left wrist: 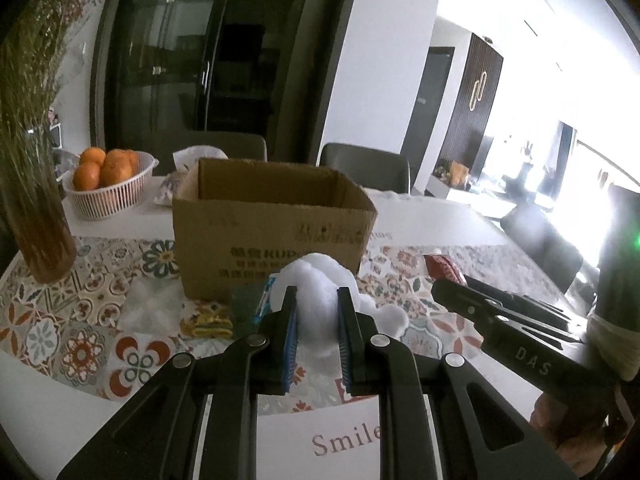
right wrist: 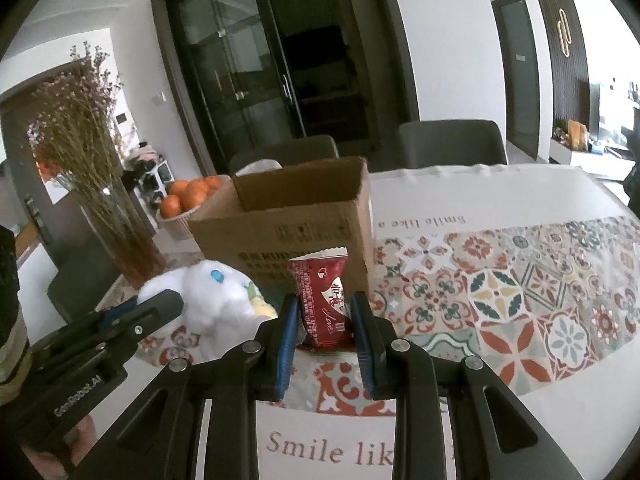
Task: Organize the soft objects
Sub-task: 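Lift and carry the bunny and snack packet over the box with both tools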
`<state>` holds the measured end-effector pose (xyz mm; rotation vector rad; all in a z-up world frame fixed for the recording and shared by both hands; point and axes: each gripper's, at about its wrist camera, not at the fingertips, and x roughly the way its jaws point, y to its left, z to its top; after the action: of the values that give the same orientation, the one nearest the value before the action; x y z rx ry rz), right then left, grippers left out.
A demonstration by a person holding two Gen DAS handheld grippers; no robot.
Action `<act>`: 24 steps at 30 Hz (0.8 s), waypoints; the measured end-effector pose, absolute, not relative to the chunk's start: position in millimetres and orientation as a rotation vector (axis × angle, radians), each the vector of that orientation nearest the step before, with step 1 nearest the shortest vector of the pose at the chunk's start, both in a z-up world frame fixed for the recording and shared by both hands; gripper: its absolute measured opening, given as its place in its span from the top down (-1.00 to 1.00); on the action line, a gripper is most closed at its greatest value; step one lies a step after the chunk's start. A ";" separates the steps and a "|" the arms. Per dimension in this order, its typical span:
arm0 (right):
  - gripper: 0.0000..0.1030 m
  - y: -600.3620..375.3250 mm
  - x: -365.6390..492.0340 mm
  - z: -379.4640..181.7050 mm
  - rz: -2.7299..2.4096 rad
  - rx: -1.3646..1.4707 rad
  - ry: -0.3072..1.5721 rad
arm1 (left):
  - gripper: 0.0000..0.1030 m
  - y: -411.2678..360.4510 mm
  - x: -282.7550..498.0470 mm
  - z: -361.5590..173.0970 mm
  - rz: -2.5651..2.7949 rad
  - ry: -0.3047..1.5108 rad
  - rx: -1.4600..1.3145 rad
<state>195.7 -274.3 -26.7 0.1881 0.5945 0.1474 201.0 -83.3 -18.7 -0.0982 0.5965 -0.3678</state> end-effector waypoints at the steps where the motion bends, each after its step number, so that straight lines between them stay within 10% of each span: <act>1: 0.45 -272.8 195.6 -24.0 0.149 0.188 0.589 | 0.64 -81.3 201.2 -16.1 -0.365 0.588 -0.101; 24: 0.45 -247.2 216.2 22.3 0.175 0.193 0.481 | 0.64 -51.6 221.1 22.8 -0.363 0.458 -0.124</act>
<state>216.2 -247.2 22.3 0.1926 0.4812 0.1750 221.1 -51.6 22.8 -0.1236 0.4578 -0.3631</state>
